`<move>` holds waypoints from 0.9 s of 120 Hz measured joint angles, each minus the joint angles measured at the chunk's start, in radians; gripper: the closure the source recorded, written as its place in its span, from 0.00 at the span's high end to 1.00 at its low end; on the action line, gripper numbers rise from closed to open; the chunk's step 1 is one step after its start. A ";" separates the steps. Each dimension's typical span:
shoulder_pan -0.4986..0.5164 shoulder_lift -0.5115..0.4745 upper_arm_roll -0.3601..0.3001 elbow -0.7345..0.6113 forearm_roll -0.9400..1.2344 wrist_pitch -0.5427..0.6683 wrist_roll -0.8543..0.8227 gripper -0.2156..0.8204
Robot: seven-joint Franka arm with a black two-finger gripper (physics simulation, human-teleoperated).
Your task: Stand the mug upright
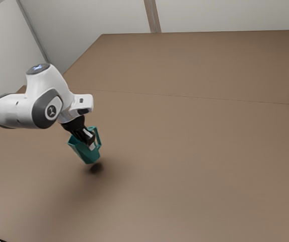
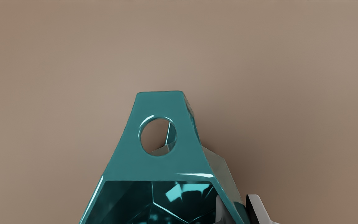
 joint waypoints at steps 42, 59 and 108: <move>-0.014 0.043 -0.001 -0.021 0.002 0.078 -0.057 0.05; -0.015 0.054 -0.001 -0.029 0.003 0.082 -0.077 0.05; -0.018 0.100 -0.002 -0.027 0.016 0.092 -0.116 0.05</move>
